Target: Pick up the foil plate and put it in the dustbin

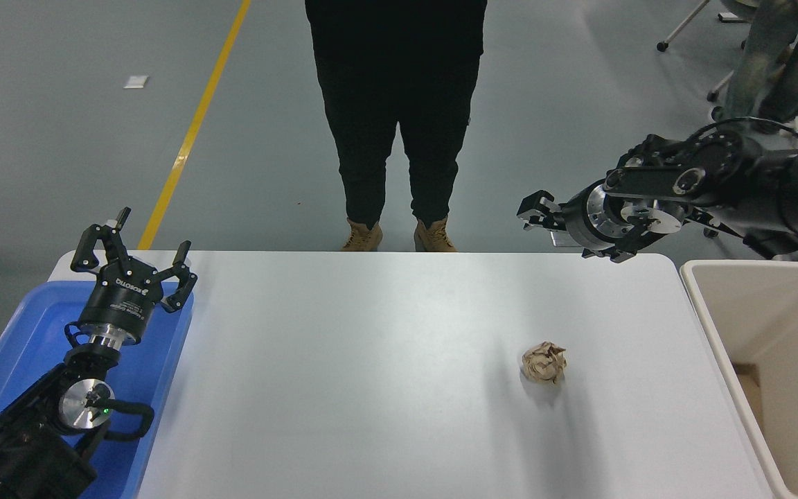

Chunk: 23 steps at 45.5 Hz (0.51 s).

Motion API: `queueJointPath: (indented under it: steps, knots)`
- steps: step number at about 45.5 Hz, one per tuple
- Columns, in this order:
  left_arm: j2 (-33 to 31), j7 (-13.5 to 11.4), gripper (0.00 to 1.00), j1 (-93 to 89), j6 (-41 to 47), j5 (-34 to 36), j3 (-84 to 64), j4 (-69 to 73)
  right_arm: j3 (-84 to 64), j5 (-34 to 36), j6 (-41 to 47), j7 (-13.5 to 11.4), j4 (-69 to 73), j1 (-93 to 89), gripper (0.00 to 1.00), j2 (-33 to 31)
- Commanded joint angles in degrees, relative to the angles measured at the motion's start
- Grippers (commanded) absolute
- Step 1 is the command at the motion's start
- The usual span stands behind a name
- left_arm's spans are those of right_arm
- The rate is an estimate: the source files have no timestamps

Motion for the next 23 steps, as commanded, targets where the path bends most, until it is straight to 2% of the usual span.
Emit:
queueJointPath:
  steps: [1, 14, 23]
  knots:
    - [0.00, 0.00, 0.98, 0.07, -0.01, -0.01, 0.00, 0.01, -1.23, -0.03, 2.84, -0.56, 12.00, 8.13, 1.00, -4.63]
    - [0.00, 0.00, 0.98, -0.01, -0.01, -0.01, 0.00, 0.01, -4.30, -1.08, 10.57, -0.91, 28.26, 24.90, 1.00, -11.31]
    - [0.00, 0.00, 0.98, -0.01, -0.01, -0.01, 0.00, 0.01, -4.48, -2.85, 20.84, -0.91, 29.24, 34.49, 1.00, -14.57]
